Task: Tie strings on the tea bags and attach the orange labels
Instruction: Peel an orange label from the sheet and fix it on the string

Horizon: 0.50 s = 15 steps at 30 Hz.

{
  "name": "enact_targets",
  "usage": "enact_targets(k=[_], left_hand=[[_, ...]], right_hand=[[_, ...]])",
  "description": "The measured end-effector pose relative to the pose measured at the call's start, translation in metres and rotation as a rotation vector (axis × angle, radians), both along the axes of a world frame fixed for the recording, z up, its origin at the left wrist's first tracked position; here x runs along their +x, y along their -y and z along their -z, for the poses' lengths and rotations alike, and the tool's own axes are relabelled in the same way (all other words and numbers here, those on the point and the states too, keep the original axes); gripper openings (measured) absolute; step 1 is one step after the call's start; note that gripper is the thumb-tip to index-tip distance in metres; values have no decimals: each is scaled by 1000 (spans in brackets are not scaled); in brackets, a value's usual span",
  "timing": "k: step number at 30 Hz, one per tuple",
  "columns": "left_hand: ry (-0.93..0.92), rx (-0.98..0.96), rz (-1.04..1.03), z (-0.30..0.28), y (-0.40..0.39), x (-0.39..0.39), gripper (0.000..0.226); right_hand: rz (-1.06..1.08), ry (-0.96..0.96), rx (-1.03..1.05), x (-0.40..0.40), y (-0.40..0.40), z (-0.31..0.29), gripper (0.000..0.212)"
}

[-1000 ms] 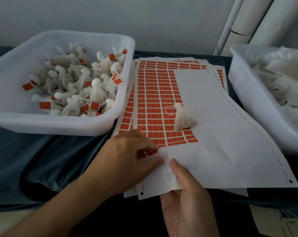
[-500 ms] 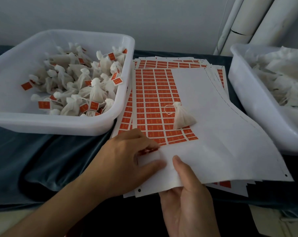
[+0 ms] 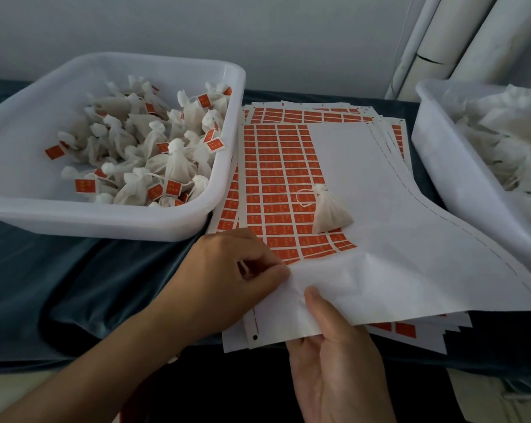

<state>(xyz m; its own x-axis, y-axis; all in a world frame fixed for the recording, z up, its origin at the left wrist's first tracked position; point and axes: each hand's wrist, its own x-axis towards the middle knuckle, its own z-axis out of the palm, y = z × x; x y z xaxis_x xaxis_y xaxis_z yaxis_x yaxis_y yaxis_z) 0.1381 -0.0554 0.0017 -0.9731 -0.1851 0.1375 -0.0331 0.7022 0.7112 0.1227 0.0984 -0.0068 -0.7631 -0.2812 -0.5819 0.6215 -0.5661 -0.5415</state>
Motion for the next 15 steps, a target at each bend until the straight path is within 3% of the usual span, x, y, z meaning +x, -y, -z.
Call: enact_targets(k=[7,11,15], left_hand=[[7,23,-95,4,-2,-3,19],[-7,67,-143,6,-2,-4,15],[-39,170,-214,10,0,-6,12]], right_hand=[[-32,30,52,0,1,0,38],[-10,39,82,-2,1,1,49],[-23,35,91,0,-3,-2,41]])
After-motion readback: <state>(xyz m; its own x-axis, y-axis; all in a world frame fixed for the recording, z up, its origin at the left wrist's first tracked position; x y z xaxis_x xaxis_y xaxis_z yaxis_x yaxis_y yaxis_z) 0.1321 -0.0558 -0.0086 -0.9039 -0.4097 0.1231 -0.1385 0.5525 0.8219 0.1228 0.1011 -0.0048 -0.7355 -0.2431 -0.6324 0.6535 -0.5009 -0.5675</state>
